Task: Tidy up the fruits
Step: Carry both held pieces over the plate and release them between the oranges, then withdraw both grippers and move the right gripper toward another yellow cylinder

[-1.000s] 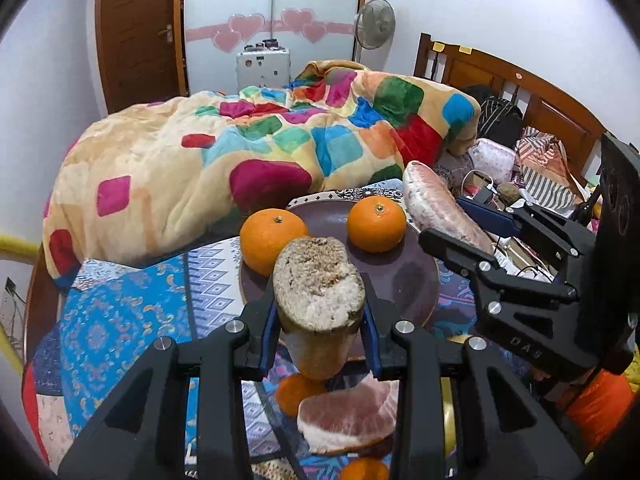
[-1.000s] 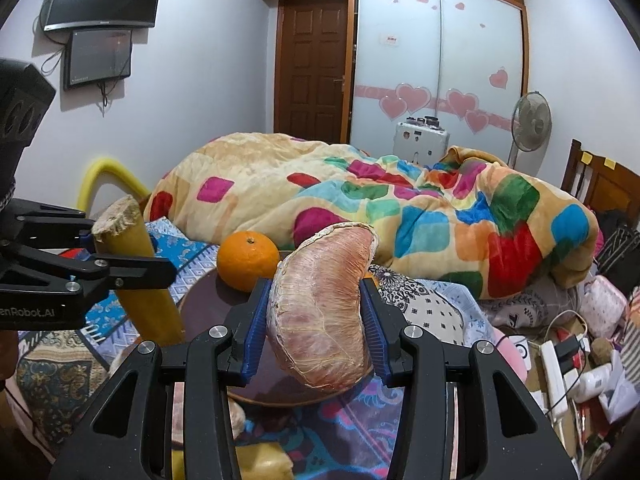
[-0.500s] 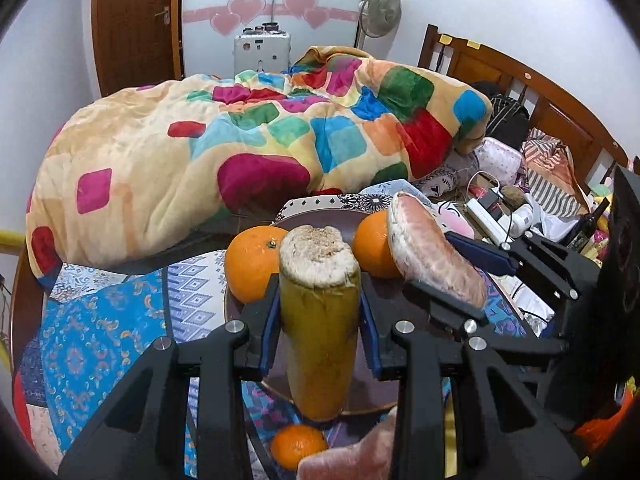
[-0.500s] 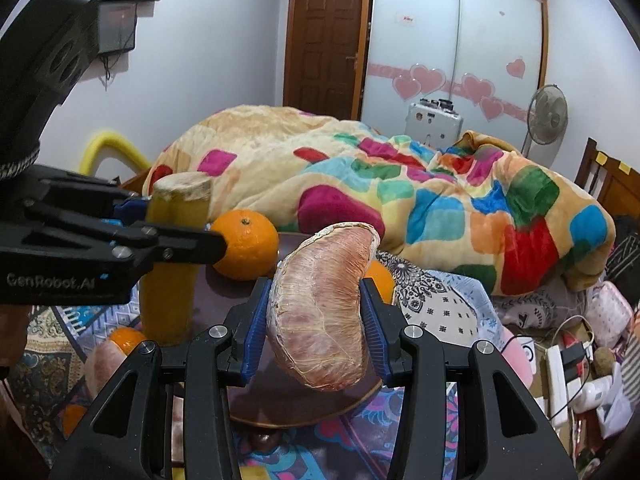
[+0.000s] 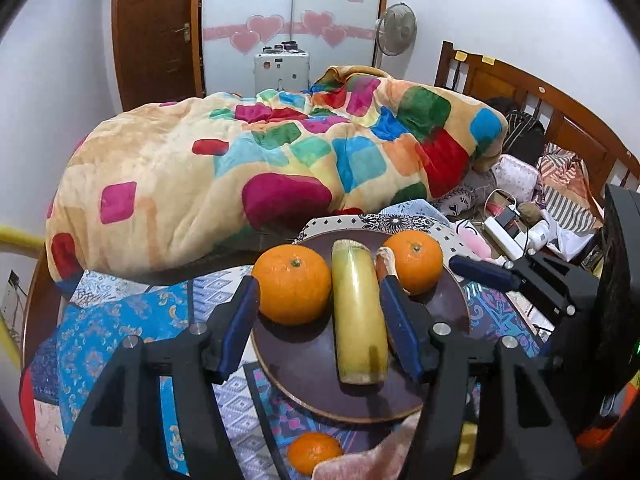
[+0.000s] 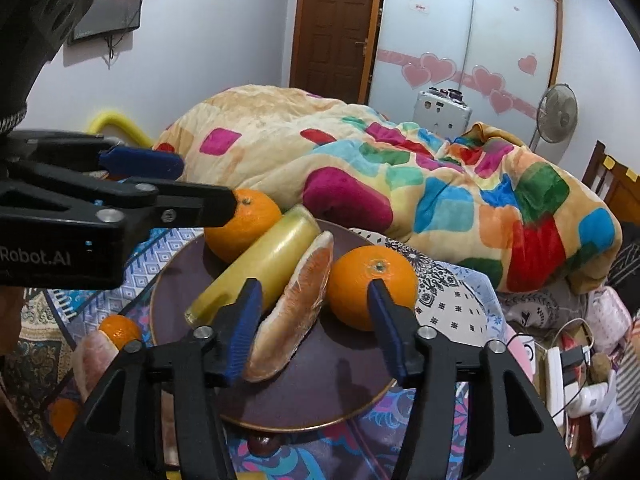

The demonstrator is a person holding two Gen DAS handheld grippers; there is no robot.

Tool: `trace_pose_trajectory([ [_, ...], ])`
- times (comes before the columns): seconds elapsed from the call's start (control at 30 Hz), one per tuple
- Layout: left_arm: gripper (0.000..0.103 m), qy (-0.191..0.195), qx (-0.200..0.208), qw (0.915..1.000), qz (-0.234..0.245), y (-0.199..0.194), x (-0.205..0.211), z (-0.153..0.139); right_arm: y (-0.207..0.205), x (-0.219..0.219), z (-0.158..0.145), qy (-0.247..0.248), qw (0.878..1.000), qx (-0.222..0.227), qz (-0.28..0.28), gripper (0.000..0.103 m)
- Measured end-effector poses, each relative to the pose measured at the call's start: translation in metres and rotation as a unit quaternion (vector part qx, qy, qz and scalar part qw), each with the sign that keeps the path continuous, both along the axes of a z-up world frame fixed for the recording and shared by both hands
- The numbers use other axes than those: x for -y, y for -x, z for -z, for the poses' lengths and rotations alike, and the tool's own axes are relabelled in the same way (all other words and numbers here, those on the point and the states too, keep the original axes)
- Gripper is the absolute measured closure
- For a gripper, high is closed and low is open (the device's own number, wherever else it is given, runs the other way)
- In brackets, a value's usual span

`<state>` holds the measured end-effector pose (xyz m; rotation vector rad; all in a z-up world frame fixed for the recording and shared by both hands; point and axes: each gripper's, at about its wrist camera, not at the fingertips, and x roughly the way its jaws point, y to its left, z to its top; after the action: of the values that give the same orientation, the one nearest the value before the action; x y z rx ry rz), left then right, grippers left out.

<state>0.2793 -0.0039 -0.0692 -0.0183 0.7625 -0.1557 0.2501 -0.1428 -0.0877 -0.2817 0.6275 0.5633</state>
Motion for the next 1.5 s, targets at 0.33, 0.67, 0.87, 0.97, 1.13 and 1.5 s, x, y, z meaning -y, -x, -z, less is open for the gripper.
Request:
trace_pose_trajectory([
  [0.33, 0.041, -0.012, 0.006, 0.9998, -0.015, 0.045, -0.011, -0.004, 0.028, 0.018, -0.02, -0.024, 1.0, 0.004, 0.019, 0.051],
  [0.67, 0.041, -0.003, -0.002, 0.9996, -0.027, 0.103, -0.017, 0.006, 0.079, 0.028, -0.026, -0.035, 0.999, 0.011, 0.034, 0.039],
  [0.87, 0.041, -0.008, -0.013, 0.9992, -0.037, 0.132, -0.022, 0.021, 0.104, 0.026, -0.013, -0.047, 0.998, 0.0, 0.041, 0.026],
  [0.97, 0.04, -0.01, -0.015, 0.9988, -0.045, 0.145, -0.029, 0.029, 0.114, 0.02, -0.003, -0.038, 0.998, 0.005, 0.045, 0.022],
  [1.13, 0.04, -0.004, -0.026, 0.998, -0.057, 0.159, -0.04, 0.04, 0.123, 0.01, 0.018, -0.034, 0.998, -0.012, 0.046, 0.021],
  [1.5, 0.031, -0.011, -0.026, 0.9977, -0.061, 0.174, -0.038, 0.05, 0.115, -0.005, 0.043, -0.019, 0.997, -0.032, 0.064, 0.017],
])
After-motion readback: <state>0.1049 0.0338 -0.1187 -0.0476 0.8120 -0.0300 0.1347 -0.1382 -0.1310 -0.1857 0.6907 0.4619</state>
